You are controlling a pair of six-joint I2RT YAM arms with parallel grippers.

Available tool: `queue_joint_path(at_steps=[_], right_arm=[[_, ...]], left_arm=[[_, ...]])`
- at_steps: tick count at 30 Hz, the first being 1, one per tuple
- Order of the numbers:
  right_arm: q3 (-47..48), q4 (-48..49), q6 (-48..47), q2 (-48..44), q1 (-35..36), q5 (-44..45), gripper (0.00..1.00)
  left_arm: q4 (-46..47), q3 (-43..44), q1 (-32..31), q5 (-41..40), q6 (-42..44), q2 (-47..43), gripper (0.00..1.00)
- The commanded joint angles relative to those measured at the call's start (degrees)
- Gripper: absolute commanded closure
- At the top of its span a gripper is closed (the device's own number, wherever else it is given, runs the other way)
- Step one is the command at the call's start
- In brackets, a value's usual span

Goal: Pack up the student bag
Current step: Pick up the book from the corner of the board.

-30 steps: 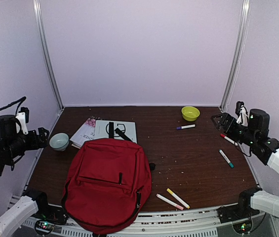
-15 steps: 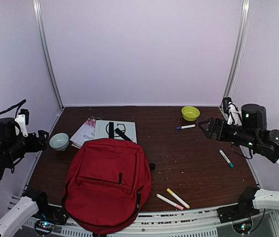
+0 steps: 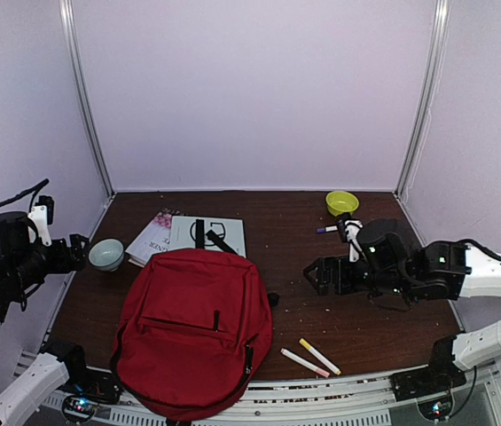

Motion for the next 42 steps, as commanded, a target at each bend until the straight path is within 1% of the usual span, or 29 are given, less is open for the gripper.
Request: queue_joint_path(at_steps=[1,3,6,8,10,14,16,19,23,27,30,32,33,38,42], right_arm=[[1.5,3.1,0.5,5.3,3.8,3.4,0.00],[1.3,6.5,-1.6,8.9,4.3,1.0,0.00],[1.3,11.8,-5.0,14.5,4.8,-6.9,0.00],[2.5,12.9,-7.3,18.3,5.0,-10.8,0.00],[4.6,12.6,-8.3,22.0,5.1,-12.2,0.00],[8.7,11.8,-9.3,28.4,5.1,-12.4,0.00],[10.5,11.9,-9.1,31.2,5.1,-11.0,0.00],[12.0,14.0,-9.1,34.8,5.1,-10.1,0.00],[14.3,15.1,-10.2,38.6,5.1,-9.5,0.00],[16.8,14.3,-10.5,41.7,4.9,-6.0,0.00],[18.0,13.9,-10.2,43.5,4.7,-5.0,0.03],[17.5,15.1,-10.0,44.2,4.5,-5.4,0.08],[17.1,15.8,-10.0,44.5,4.6,-5.8,0.13],[14.6,20.0,-10.7,44.1,4.5,-9.2,0.46],[14.7,19.5,-11.6,43.4,4.1,-10.9,0.74]], left_arm=[[3.0,-0.4,-0.2,0.8,0.8,-0.3,0.02],[3.0,-0.4,-0.1,0.7,0.8,-0.5,0.02],[3.1,-0.4,-0.1,0.7,0.7,-0.4,0.02],[3.1,-0.4,-0.1,0.7,0.7,-0.3,0.02],[3.1,-0.4,-0.2,0.7,0.7,-0.3,0.02],[3.0,-0.5,-0.2,0.3,0.7,-0.4,0.02],[3.1,-0.6,-0.2,0.0,0.7,-0.3,0.03],[3.0,-0.6,-0.1,-0.1,0.7,-0.1,0.03],[3.1,-0.6,-0.2,-0.2,0.7,0.3,0.03],[3.0,-0.5,-0.1,-0.2,0.7,1.3,0.02],[3.1,-0.4,-0.1,-0.2,0.7,1.6,0.02],[3.1,-0.4,-0.2,-0.3,0.7,1.7,0.02],[3.1,-0.4,-0.1,-0.3,0.7,1.7,0.02],[3.0,-0.4,-0.1,-0.4,0.7,1.7,0.03],[3.1,-0.5,-0.1,-0.4,0.7,1.9,0.02]])
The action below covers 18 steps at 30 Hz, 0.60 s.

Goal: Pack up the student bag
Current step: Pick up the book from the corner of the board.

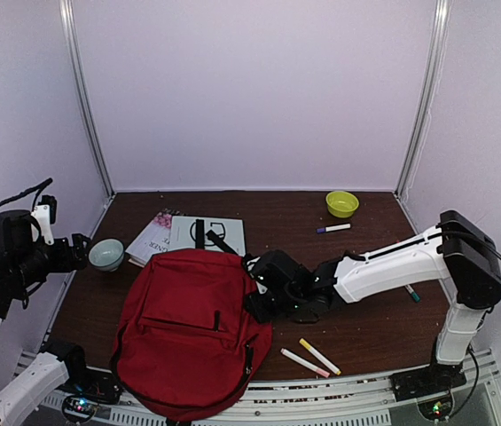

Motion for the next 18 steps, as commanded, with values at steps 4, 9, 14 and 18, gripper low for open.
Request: queue_joint_path(at_steps=[4,9,14,18], right_arm=[[-0.1,0.4,-2.2,-2.0,-0.5,-3.6,0.88],[0.6,-1.4,-4.3,-4.5,-0.5,-3.7,1.00],[1.9,-4.2,-5.3,-6.8,-0.5,-1.8,1.00],[2.7,-5.2,-6.0,-9.1,-0.5,-0.2,1.00]], left_arm=[[2.5,-0.3,-0.1,-0.5,0.7,0.3,0.03],[2.5,-0.3,-0.2,-0.6,0.7,0.1,0.03],[2.5,-0.3,-0.1,-0.6,0.7,0.1,0.03],[2.5,-0.3,-0.1,-0.6,0.8,0.1,0.03]])
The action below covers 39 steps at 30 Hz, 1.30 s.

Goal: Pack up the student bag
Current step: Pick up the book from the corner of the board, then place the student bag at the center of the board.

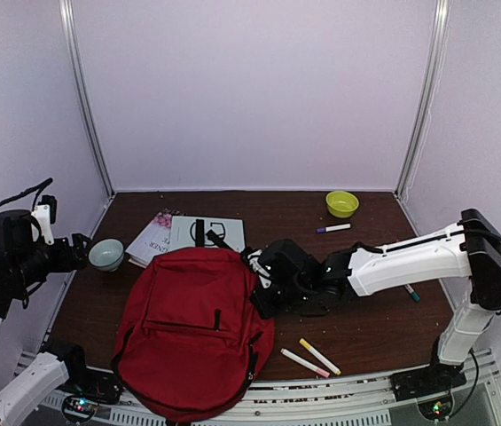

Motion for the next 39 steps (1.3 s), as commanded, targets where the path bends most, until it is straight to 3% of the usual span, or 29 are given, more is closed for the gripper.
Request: queue_joint_path(at_steps=[1,9,15,28,39], right_arm=[[2.5,-1.0,-2.1,-4.6,-0.1,2.8,1.00],[5.4,-6.4,-5.4,-7.8,-0.8,10.1,1.00],[0.9,-5.8,-3.3,-16.2,-1.2,13.7,1.00],[-10.5,-10.8,9.7,-28.6,-5.6,22.3,1.00],[-13.5,-14.2,15.3,-29.4,-13.3,25.4,1.00]], left_arm=[[2.5,-0.3,-0.2,-0.5,0.7,0.0,0.03],[2.4,-0.3,-0.1,-0.5,0.8,0.1,0.03],[2.4,-0.3,-0.2,-0.5,0.8,0.4,0.03],[2.5,-0.2,-0.2,-0.7,0.8,0.8,0.03],[2.4,-0.2,-0.1,-0.7,0.8,0.8,0.03]])
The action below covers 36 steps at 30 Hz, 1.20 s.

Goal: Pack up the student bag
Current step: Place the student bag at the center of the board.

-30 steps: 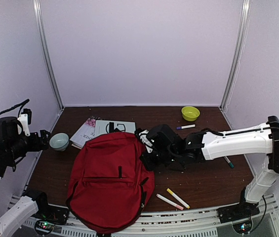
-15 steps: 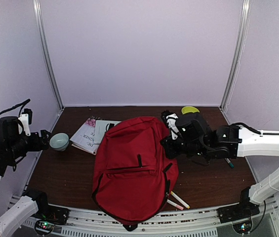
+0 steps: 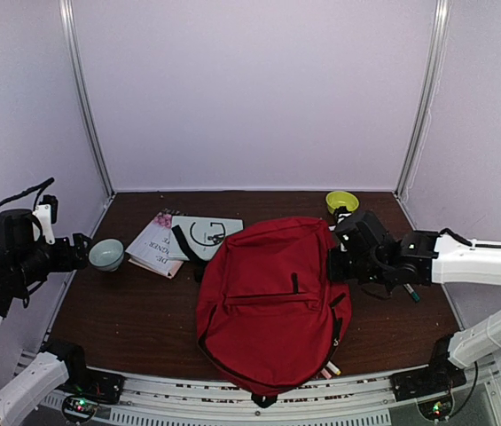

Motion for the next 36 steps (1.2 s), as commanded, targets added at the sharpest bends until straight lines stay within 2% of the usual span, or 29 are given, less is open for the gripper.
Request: queue_joint_path(at_steps=[1,9,15,17,18,22,25,27,29,31,36], right_arm=[[-1.6,-0.8,4.3,-2.0,-2.7,5.4,1.00],[-8.1,-1.6,9.5,-3.1,-4.6,5.6,1.00],[-12.0,2.2,11.1,-2.4,-4.8,0.6,1.00],[-12.7,4.7,8.9,-2.0,-5.5,-2.8,1.00],[-12.7,5.3,7.9,-1.9,-6.1,-4.3,0.94],[-11.8,4.9,3.8,-2.1,-10.0,-9.4,0.50],[-10.8,3.7,0.5,-2.9,-12.4,-11.4,0.19],[-10.1,3.3,-2.0,-2.9,-13.4,-12.8,0.05],[-8.7,2.1,-3.9,-1.8,-14.7,-13.2,0.00],[-8.2,2.2,-5.0,-0.6,-16.3,-13.8,0.00],[-7.9,7.1,-5.8,3.5,-20.1,-20.7,0.00]], left_arm=[[2.3,-0.3,-0.2,-0.6,0.8,0.1,0.03],[2.3,-0.1,-0.1,0.1,0.9,1.2,0.03],[2.9,0.5,-0.1,4.5,1.2,3.2,0.04],[2.6,1.7,-0.2,6.8,1.6,5.1,0.07],[2.4,2.1,-0.2,7.6,1.4,6.2,0.09],[2.4,3.4,-1.0,10.7,-0.7,10.3,0.12],[3.2,4.0,-5.0,11.7,-2.4,12.9,0.14],[4.5,4.1,-9.5,12.2,-3.5,15.0,0.14],[6.0,4.1,-13.9,13.2,-4.9,17.7,0.14],[8.3,3.9,-18.8,13.7,-6.9,20.9,0.14],[13.6,4.3,-32.1,9.9,-11.4,30.1,0.04]])
